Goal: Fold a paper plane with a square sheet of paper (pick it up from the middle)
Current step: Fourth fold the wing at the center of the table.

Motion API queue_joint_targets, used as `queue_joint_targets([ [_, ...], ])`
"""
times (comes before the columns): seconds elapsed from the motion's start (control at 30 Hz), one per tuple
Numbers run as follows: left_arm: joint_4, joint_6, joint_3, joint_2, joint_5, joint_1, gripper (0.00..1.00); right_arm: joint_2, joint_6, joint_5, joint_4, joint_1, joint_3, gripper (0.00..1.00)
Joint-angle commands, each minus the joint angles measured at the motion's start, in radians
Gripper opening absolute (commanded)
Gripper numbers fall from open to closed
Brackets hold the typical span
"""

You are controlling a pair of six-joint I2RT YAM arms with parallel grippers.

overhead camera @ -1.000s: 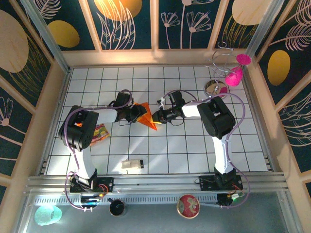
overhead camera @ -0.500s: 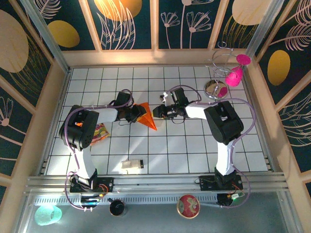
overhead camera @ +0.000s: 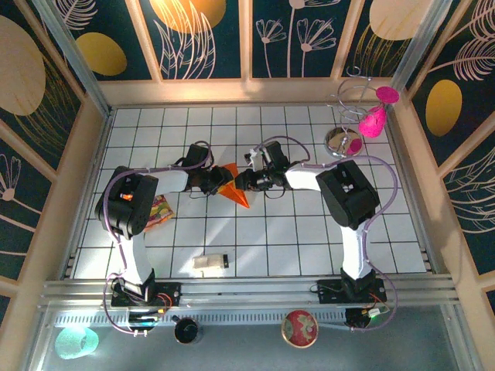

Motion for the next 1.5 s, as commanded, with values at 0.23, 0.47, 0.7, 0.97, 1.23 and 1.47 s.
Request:
queue_joint_targets([
  [0.23,-0.109,0.025,-0.016,0.069,-0.085,0.004,0.41,-0.035,-0.038,0.069,0.004,0.006,-0.016,0.28],
  [0.47,-0.112,0.026,-0.017,0.077,-0.086,0.004,0.41,-0.114,-0.018,0.088,0.058,0.004,-0.084,0.29],
  [0.7,-0.109,0.027,-0.019,0.075,-0.085,0.004,0.41,-0.087,-0.008,0.123,0.031,0.006,-0.073,0.29],
  [0.97,-0.104,0.018,-0.017,0.077,-0.082,0.004,0.40,-0.060,-0.026,0.098,0.016,0.013,-0.056,0.29],
  [1.23,-0.101,0.016,-0.019,0.074,-0.076,0.004,0.40,-0.017,-0.049,0.067,0.006,0.029,-0.021,0.25],
  [1.47,-0.098,0.014,-0.022,0.066,-0.075,0.004,0.40,0.007,-0.061,0.045,0.010,0.029,-0.001,0.19],
])
